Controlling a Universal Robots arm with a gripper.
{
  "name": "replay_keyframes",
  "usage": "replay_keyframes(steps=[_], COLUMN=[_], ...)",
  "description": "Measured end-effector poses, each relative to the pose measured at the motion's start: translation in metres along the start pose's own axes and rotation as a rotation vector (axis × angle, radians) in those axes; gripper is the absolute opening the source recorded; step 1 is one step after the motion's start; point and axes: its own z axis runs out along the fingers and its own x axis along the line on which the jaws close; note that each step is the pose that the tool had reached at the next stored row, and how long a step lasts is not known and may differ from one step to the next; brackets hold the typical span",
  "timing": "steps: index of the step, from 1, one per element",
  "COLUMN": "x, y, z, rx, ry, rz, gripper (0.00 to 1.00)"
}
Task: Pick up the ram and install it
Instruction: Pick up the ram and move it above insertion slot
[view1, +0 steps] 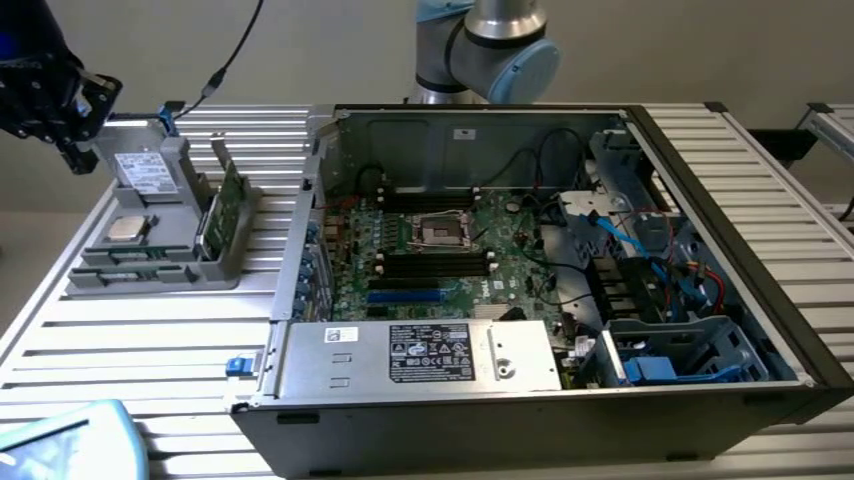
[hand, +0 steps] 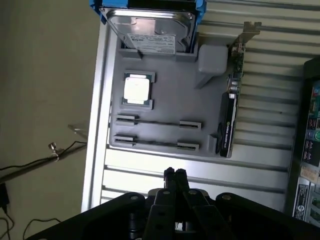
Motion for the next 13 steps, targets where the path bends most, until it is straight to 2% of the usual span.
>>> replay_keyframes(steps=[13], x=[0.0], y=[0.0], z=[0.0001], rx=[0.0119], ry=[0.0094], rz=[-0.236], gripper=[0.11])
